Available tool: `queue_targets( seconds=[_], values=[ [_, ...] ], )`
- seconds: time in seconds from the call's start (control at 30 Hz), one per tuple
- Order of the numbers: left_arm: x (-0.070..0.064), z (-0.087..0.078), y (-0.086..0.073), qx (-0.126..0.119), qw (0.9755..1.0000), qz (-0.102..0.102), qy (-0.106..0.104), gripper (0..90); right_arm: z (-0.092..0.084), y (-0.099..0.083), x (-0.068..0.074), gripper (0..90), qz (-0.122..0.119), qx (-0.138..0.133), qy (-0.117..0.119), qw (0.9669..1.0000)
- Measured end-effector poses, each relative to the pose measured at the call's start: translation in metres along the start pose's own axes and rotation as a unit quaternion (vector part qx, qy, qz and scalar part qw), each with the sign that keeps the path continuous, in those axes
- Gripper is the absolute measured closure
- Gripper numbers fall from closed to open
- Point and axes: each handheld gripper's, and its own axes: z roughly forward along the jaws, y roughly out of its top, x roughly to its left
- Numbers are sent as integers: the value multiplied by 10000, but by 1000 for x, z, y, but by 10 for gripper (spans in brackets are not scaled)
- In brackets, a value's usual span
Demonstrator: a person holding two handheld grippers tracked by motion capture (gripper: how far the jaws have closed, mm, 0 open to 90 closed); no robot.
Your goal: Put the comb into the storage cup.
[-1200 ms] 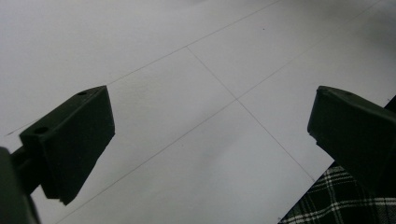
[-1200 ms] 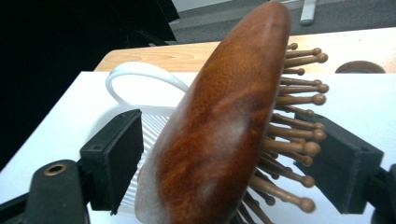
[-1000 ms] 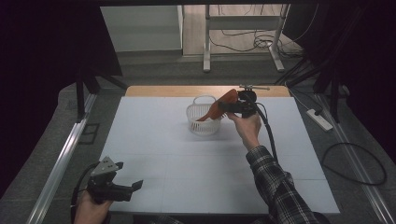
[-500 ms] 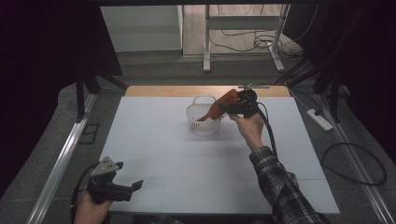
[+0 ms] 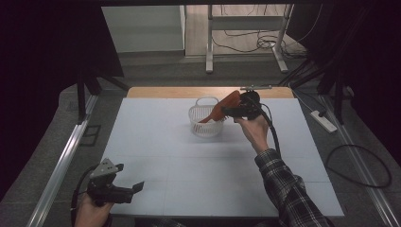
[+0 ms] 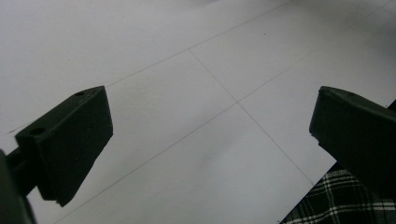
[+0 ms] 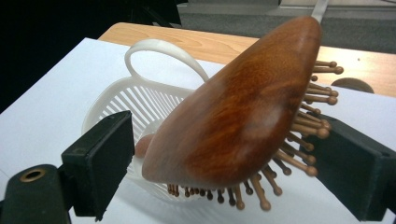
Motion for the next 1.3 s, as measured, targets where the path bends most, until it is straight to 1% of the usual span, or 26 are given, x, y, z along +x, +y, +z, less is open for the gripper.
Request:
queue_targets(
  seconds=[0.13, 0.17, 0.27, 0.37, 0.43, 0.67, 0.7, 0.8, 1.0, 1.13, 1.3],
  values=[
    [0, 0, 0, 7, 10000, 10, -1, 1, -2, 0, 1, 92, -58, 34, 48, 10000],
    [0, 0, 0, 7, 10000, 10, -1, 1, -2, 0, 1, 92, -58, 34, 48, 10000],
    [0, 0, 0, -4, 10000, 1, -2, 1, -4, 1, 2, 83, -160, 49, 16, 9999],
    [0, 0, 0, 2, 10000, 6, -5, 1, -5, 1, 2, 77, -182, 57, 17, 9998],
    [0, 0, 0, 0, 10000, 4, -1, 1, -6, 1, 2, 61, -232, 116, 31, 9997],
    [1, -1, 0, -28, 10000, -3, -19, 0, -8, 1, 4, 36, -346, 179, 29, 9992],
    [1, -1, 0, -69, 10000, -26, 5, 0, -8, 1, 4, 34, -360, 193, 40, 9992],
    [1, -3, -1, -80, 9999, -32, 63, 0, -9, 0, 5, 24, -449, 216, 67, 9987],
    [2, -3, -1, -100, 9999, -48, 96, 0, -12, 0, 6, 9, -526, 239, 85, 9983],
    [1, -3, -1, -92, 9998, 16, 178, 0, -14, 0, 8, 0, -612, 255, 89, 9978],
    [1, -2, -1, -72, 9999, 11, 152, 0, -18, 0, 9, 0, -670, 267, 138, 9973]
  ],
)
